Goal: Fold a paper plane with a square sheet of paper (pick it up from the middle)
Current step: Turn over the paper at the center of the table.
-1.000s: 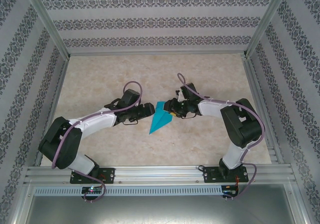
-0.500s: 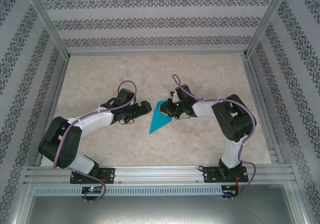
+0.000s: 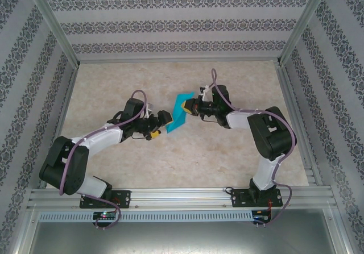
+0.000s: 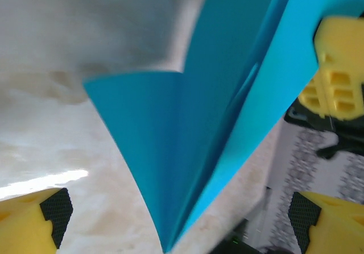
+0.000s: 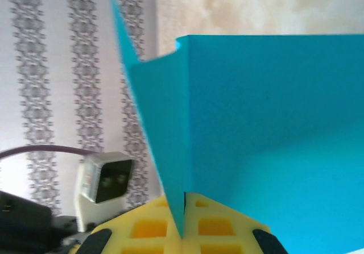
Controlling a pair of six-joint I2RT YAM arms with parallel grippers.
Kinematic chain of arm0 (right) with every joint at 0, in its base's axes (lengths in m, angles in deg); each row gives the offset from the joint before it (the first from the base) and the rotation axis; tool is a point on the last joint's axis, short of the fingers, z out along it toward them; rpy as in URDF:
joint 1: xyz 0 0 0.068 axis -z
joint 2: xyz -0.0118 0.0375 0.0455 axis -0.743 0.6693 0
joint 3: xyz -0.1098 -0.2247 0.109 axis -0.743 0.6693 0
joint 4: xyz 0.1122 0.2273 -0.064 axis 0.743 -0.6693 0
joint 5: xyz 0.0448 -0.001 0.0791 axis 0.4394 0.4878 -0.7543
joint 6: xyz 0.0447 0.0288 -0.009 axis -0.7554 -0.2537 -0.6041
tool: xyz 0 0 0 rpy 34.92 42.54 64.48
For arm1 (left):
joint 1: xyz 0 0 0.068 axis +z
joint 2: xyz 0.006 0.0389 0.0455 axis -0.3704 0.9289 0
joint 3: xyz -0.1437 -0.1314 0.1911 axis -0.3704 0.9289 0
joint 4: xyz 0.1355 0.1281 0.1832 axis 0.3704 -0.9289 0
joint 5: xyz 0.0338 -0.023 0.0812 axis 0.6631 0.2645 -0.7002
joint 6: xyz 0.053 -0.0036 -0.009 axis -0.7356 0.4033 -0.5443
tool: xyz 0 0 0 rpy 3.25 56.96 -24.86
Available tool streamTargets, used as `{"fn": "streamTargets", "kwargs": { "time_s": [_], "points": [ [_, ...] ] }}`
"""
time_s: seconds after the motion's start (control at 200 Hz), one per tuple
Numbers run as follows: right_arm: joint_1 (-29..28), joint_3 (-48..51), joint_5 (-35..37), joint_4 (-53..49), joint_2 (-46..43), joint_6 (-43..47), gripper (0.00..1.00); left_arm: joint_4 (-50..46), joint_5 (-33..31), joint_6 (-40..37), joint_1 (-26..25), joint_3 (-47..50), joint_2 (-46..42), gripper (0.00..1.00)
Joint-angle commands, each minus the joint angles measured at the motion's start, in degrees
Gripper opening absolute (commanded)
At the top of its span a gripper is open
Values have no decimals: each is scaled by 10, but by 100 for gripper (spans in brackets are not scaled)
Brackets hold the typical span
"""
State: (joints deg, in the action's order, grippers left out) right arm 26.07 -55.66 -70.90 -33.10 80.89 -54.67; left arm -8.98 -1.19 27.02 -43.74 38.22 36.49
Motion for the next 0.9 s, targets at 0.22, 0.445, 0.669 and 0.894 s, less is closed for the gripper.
{"fn": "streamTargets", "kwargs": {
  "time_s": [0.22,0.445,0.669,0.894],
  "points": [
    [-3,-26,-57,117,-2,-104,3,196,83,109,9,18,26,99],
    [-7,-23,-76,109,11,-109,3,262,68,122,17,19,37,77],
    [-15,-24,-90,101,22,-105,3,269,58,123,21,22,36,52],
    [-14,-26,-94,87,28,-101,9,238,48,102,25,23,27,25]
  ]
}}
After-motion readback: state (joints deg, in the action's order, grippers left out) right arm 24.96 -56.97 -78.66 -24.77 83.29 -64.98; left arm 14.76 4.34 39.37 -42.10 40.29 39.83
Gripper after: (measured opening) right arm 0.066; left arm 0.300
